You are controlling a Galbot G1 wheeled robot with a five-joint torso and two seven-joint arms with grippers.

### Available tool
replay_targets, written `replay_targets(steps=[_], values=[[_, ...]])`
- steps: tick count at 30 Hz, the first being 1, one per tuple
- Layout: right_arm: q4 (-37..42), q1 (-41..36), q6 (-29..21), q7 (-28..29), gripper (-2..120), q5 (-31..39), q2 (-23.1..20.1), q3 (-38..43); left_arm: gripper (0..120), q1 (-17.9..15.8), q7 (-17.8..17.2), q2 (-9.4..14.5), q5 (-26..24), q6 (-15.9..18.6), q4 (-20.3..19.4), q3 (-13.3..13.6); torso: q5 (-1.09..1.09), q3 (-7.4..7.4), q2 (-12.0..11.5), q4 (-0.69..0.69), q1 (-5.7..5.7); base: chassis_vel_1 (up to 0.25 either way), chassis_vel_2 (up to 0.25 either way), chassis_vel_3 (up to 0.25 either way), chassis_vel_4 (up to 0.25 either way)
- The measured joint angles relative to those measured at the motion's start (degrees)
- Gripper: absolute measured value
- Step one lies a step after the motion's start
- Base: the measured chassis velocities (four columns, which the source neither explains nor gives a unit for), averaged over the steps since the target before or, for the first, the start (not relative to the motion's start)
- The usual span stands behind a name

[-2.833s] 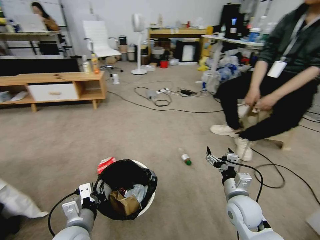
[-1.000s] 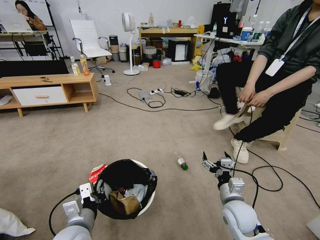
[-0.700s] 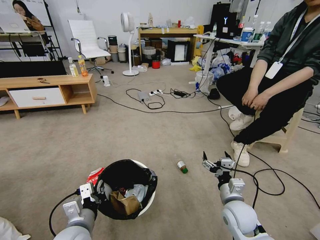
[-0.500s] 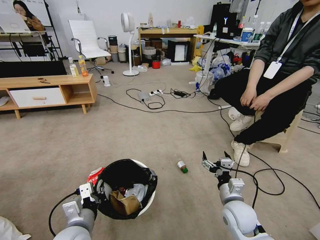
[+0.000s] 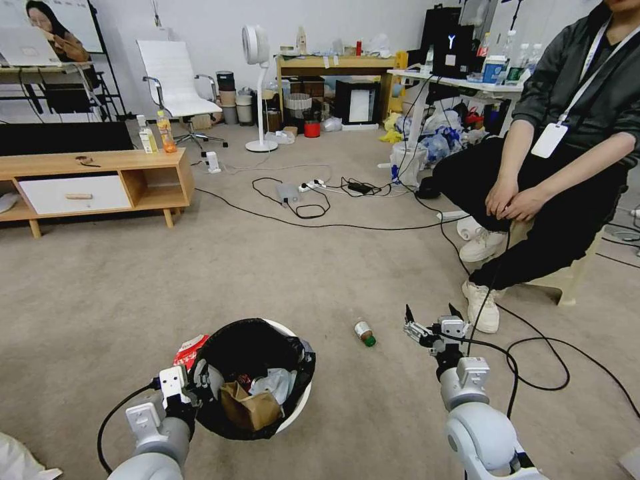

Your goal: Pick up the trash bin and place the garbage on the floor into it.

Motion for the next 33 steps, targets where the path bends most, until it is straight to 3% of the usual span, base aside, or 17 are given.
replay_targets(steps=[5, 23, 33], values=[[-0.09, 0.06, 0.0, 0.01, 100, -0.04, 0.12, -0.18, 6, -0.03, 0.02, 0.0, -0.05, 0.0, 0.0, -0.03, 0.0, 0.0, 0.0, 0.0, 0.0, -0.025, 0.026, 0.018, -0.036], [-0.7, 0.41, 1.0, 0.11, 100, -0.54, 0.11, -0.51, 6, -0.13, 0.19, -0.07, 0.15, 0.07, 0.24, -0.09, -0.01, 0.01, 0.0, 0.01, 0.0, -0.235, 0.212, 0.213, -0.213], [-0.99, 0.6, 1.31, -0.13, 100, -0.73, 0.2, -0.72, 6, -0.36, 0.12, -0.15, 0.07, -0.23, 0.54, -0.08, -0.01, 0.0, 0.0, -0.02, 0.0, -0.04, -0.043, -0.045, -0.037]])
